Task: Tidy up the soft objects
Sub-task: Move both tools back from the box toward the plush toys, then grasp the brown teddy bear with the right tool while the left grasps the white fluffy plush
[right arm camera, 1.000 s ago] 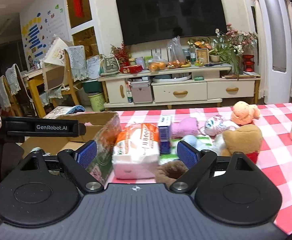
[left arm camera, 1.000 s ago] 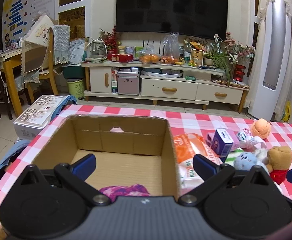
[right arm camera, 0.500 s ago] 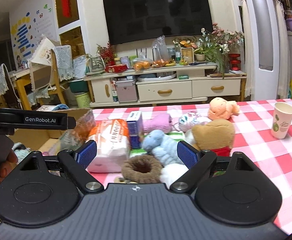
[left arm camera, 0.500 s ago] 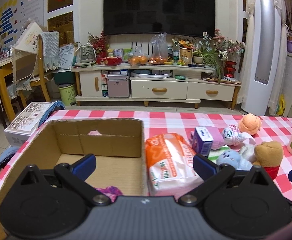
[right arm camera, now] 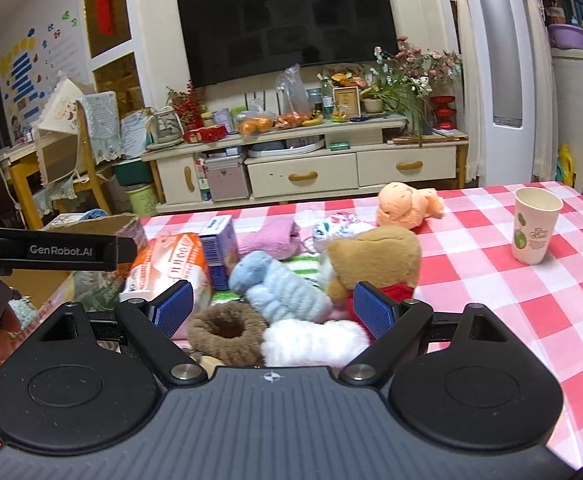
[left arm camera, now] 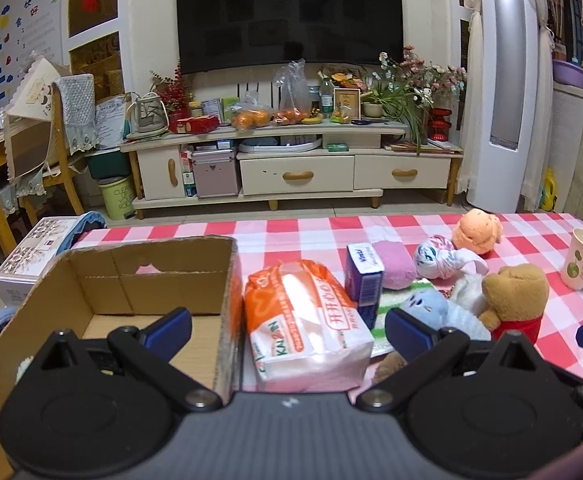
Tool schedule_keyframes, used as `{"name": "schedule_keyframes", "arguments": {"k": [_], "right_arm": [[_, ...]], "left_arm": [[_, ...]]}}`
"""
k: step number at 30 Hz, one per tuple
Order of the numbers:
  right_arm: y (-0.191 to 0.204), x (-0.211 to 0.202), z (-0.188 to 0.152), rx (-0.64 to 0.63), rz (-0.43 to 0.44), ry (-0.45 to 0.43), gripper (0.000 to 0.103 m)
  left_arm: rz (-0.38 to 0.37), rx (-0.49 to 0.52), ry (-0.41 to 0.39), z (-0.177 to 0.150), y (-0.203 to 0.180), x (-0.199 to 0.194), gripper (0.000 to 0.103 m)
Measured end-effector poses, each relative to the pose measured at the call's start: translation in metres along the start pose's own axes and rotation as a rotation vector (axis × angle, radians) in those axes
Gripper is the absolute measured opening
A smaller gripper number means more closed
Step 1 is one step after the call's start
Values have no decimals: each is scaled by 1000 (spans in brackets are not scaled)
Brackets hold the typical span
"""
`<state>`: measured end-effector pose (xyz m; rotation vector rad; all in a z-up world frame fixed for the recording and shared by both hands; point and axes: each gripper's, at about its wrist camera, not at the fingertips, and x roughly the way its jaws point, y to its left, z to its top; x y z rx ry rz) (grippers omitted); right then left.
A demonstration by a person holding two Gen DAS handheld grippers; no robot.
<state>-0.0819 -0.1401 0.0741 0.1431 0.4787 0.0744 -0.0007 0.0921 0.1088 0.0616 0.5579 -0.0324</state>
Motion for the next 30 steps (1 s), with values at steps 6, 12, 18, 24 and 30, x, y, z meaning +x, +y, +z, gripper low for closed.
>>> {"name": "schedule_keyframes", "arguments": {"k": [6, 12, 18, 24, 30], "right_arm": [[-11, 2, -2, 25, -35, 10, 103], [-34, 7, -3, 70, -87, 12, 103], [-63, 17, -5, 102, -130, -2, 103], [-84, 37, -3, 114, -116, -3, 103], [-89, 60, -1, 115, -36, 37, 103]], "left_arm": [[-7, 25, 7, -2, -12, 2, 102], [-40, 48, 12, -5, -24, 3, 102], [-117, 78, 32, -11, -41, 3, 102], [-233, 121, 63, -24, -70, 4, 102], [-324, 196, 89, -41, -105, 8, 102]]}}
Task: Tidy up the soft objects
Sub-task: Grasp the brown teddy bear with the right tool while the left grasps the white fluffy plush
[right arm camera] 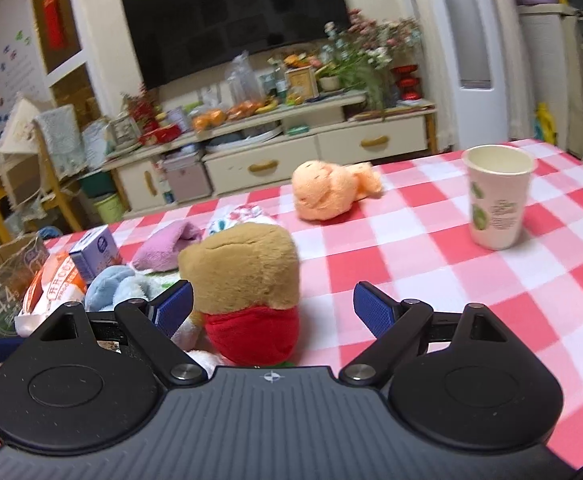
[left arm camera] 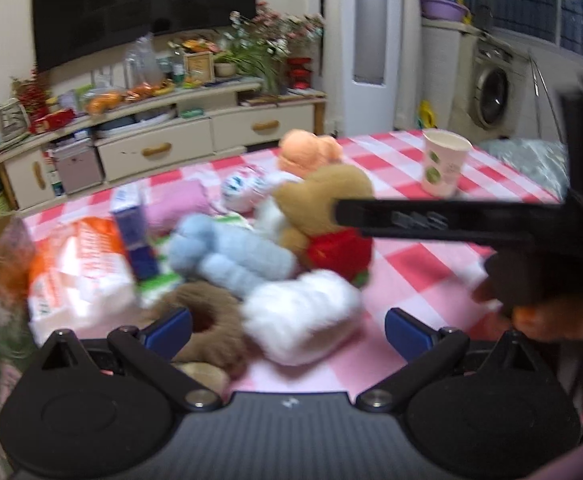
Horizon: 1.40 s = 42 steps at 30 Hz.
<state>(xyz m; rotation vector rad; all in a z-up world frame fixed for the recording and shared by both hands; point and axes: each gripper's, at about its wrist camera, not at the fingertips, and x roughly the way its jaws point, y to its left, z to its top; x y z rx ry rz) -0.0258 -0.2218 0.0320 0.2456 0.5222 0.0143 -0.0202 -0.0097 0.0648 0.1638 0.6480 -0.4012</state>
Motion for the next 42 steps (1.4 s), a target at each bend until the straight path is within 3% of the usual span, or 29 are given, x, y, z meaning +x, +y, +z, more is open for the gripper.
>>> {"name": "schedule_keyframes", "arguments": {"k": [5, 22, 25, 27, 33, 42], "right_arm": [[-2, 20, 4, -16, 41, 34, 103], [-5, 39, 8, 15, 174, 122, 103], [-4, 38, 8, 4, 141, 120, 103], [-6, 38, 9, 19, 136, 118, 102], [-8, 37, 9, 47, 132, 108, 91], [-10, 36, 6, 69, 127, 98, 87]], "left_arm": [[-21, 31, 29, -8, -21, 16, 99], [-22, -20, 44, -10, -33, 52, 97], [-18, -13, 49, -10, -34, 55, 90], [-9, -3, 56, -8, -36, 58, 80], [-12, -29, 77, -8, -29, 61, 71], [-38, -66, 67, -8, -20, 57, 55]]}}
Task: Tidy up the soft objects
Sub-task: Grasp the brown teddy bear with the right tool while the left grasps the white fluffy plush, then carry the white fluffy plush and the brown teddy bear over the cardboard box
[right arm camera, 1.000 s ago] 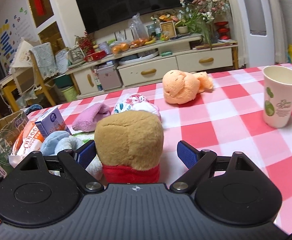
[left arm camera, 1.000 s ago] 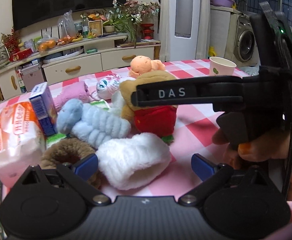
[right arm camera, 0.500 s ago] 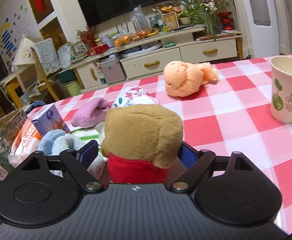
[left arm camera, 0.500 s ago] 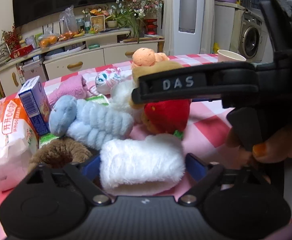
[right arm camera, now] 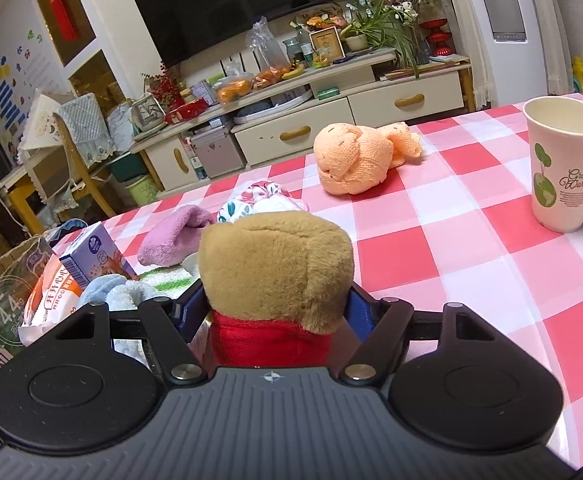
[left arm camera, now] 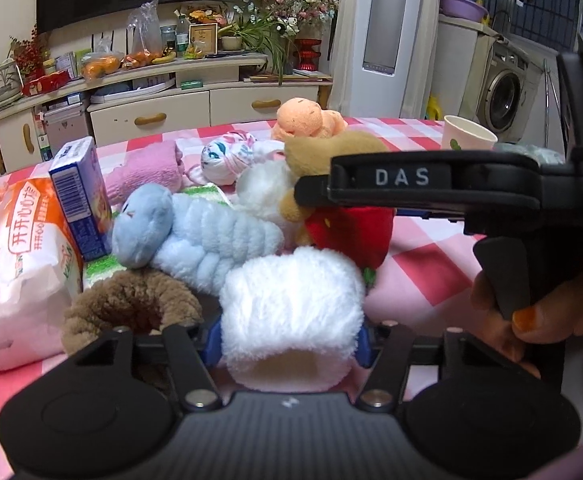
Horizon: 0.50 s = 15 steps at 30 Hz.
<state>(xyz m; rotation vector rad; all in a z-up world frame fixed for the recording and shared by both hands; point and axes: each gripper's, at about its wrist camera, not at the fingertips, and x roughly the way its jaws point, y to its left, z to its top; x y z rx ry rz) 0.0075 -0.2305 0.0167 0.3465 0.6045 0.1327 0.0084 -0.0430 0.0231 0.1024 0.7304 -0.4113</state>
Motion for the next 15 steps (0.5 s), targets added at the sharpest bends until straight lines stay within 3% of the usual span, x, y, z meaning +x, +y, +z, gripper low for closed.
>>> {"name": "schedule_keyframes", "arguments": {"k": [9, 15], "right_arm": [[1, -8, -4, 0, -25, -14, 86], [6, -17, -10, -30, -36, -21, 86]], "left_arm": [[-38, -35, -7, 0, 9, -8, 43], [-55, -56, -14, -4, 14, -18, 41]]}}
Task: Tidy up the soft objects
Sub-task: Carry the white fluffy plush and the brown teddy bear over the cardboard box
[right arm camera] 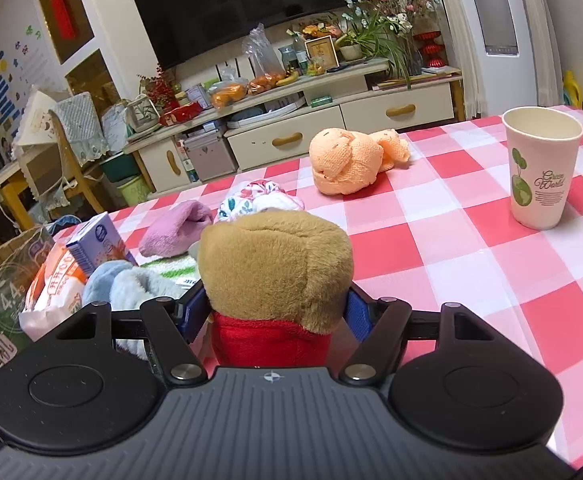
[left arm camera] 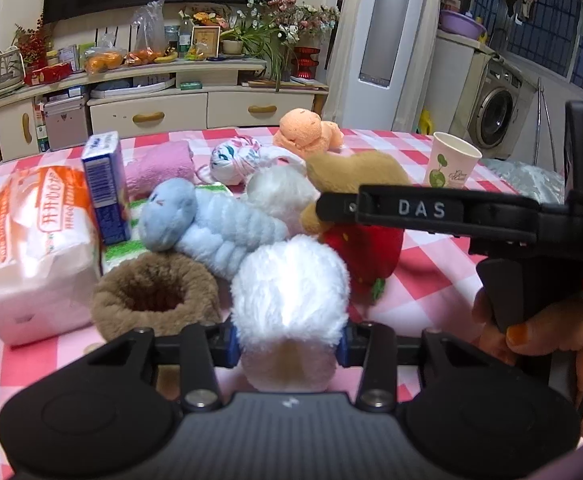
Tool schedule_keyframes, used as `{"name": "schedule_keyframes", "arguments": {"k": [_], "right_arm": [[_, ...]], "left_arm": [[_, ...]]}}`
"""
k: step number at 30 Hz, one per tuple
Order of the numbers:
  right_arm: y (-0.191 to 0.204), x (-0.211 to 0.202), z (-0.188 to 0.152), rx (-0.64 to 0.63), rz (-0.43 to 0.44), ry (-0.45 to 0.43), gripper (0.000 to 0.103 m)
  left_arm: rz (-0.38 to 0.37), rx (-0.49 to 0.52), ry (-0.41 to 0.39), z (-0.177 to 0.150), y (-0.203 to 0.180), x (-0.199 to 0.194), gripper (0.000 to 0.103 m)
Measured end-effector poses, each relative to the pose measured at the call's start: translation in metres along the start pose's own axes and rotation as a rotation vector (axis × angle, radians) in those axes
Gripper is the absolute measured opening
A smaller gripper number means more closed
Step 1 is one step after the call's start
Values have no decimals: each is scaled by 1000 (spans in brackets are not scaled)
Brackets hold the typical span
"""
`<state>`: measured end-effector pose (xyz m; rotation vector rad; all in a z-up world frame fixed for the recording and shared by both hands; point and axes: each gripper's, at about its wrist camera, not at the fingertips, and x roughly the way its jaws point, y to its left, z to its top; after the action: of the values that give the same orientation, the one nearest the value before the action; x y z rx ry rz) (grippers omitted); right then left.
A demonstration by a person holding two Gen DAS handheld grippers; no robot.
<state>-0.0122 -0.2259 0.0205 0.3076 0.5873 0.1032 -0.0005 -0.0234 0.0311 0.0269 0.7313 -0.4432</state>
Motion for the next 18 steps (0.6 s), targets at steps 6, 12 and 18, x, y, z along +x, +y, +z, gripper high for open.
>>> {"name": "schedule_keyframes", "arguments": {"k": [6, 12, 18], "right_arm": [[0, -11, -7, 9, -9, 0, 86], [4, -22, -16, 37, -26, -3, 86], [12, -33, -25, 64, -34, -11, 86]], "left_arm": [[-6, 0, -24, -3, 2, -15, 40], [-16, 0, -53, -5, 4, -30, 40], [-17, -12, -79, -6, 11, -44, 40]]}}
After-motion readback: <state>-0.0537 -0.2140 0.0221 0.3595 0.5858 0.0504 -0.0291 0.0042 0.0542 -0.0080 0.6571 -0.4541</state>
